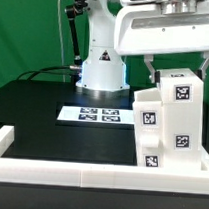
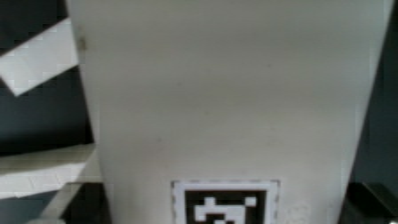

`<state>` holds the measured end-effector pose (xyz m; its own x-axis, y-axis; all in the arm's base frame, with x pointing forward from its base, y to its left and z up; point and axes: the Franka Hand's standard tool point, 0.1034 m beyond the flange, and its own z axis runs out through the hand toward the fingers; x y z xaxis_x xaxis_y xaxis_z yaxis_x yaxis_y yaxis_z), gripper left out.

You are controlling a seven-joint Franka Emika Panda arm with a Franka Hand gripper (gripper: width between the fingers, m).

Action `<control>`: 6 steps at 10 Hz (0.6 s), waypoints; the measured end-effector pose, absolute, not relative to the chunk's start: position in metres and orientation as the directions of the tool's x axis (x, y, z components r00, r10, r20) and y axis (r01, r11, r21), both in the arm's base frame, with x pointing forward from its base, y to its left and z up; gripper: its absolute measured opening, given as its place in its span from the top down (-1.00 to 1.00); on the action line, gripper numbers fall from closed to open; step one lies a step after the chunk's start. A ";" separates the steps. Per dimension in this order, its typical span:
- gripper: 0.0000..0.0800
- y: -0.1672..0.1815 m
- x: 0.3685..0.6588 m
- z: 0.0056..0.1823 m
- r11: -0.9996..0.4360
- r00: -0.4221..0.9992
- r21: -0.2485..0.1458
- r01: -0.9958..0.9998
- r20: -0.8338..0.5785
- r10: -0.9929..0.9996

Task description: Assemble cabinet

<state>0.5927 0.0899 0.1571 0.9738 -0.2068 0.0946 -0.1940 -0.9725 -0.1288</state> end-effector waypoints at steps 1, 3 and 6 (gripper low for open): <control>-0.39 0.089 0.592 0.157 -0.950 0.952 -0.135 -0.283 0.081 -0.295; -0.39 0.088 0.589 0.156 -0.916 0.920 -0.133 -0.378 0.060 -0.388; -0.39 0.086 0.584 0.155 -0.870 0.875 -0.123 -0.477 0.025 -0.484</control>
Offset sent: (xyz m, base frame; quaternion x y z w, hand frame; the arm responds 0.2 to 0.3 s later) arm -0.0004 0.0027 -0.0021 -0.0052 -0.0015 0.1437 0.9896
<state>0.5840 0.0864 0.1551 0.8749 -0.4837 0.0248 -0.4775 -0.8699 -0.1235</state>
